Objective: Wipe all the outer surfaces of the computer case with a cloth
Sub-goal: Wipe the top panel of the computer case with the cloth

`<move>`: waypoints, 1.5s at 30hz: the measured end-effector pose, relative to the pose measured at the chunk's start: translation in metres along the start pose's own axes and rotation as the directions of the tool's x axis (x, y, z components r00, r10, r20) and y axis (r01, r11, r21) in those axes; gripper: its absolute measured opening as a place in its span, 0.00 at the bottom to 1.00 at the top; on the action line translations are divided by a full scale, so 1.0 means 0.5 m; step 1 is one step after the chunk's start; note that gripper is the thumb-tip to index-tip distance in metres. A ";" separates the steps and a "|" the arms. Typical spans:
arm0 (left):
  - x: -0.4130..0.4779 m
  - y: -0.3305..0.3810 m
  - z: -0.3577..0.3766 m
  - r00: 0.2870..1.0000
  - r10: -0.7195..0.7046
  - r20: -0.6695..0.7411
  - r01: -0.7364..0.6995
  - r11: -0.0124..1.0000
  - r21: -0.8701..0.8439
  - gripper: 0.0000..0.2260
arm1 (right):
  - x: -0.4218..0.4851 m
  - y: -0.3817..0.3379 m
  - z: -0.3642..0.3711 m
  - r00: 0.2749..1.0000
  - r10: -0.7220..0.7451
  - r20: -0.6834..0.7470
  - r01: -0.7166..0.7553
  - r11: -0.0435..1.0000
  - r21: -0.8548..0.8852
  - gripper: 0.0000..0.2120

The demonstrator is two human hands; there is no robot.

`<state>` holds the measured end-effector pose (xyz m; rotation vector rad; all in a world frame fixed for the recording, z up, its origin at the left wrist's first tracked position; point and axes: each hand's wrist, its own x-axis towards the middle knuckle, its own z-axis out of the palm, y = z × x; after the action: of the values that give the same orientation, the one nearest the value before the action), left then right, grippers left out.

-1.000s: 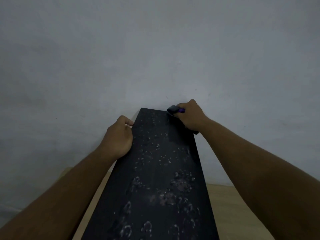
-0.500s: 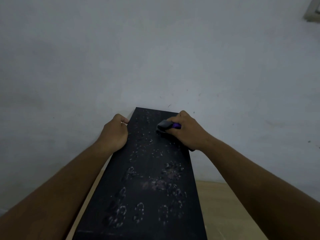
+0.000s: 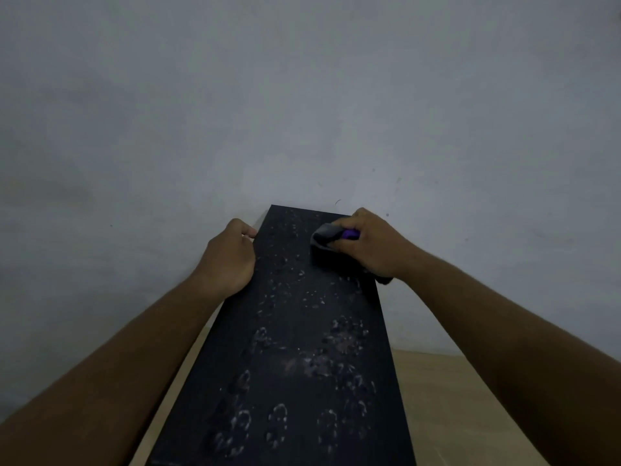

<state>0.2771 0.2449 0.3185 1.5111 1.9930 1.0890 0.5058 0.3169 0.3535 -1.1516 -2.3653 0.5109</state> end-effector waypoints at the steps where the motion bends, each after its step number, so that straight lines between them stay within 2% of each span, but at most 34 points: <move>1: 0.001 -0.001 0.000 1.000 0.005 0.001 -0.005 1.000 0.005 0.13 | 0.016 0.008 -0.002 1.000 0.010 -0.010 -0.010 1.000 0.013 0.10; 8: 0.011 -0.006 0.002 1.000 0.012 0.005 -0.012 1.000 0.003 0.13 | 0.115 0.052 0.003 0.989 0.122 -0.078 -0.119 0.992 0.047 0.10; 14: 0.014 -0.007 0.002 1.000 -0.004 0.000 0.004 1.000 -0.011 0.13 | 0.163 0.055 0.020 0.975 0.167 -0.149 -0.177 0.983 -0.052 0.09; 18: 0.009 -0.003 -0.002 1.000 -0.006 0.012 0.006 1.000 -0.004 0.12 | 0.168 0.063 0.032 0.973 0.166 -0.163 -0.183 0.979 -0.095 0.12; 26: -0.002 0.003 -0.005 1.000 -0.011 -0.012 0.011 1.000 -0.018 0.13 | 0.095 0.034 0.031 0.998 -0.007 -0.059 0.003 0.998 -0.070 0.11; 31: -0.005 0.006 -0.006 1.000 -0.012 -0.020 0.012 1.000 -0.016 0.13 | 0.029 -0.010 0.024 0.999 -0.050 -0.015 0.049 0.995 -0.085 0.12; 35: -0.007 0.006 -0.004 1.000 -0.015 -0.025 0.015 1.000 -0.013 0.13 | -0.020 -0.040 0.020 0.999 -0.054 -0.002 0.054 0.998 -0.042 0.12; 40: -0.005 0.003 -0.003 1.000 -0.012 -0.026 0.011 1.000 -0.009 0.12 | -0.045 -0.039 0.021 0.998 -0.049 0.032 0.045 0.992 0.117 0.09; 45: 0.002 -0.002 -0.001 1.000 -0.001 -0.017 0.001 1.000 0.003 0.13 | -0.014 -0.026 0.018 1.000 0.012 -0.024 -0.005 0.964 0.265 0.05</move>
<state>0.2761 0.2455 0.3181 1.5063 2.0076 1.1032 0.4965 0.3027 0.3512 -1.0391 -2.1893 0.7845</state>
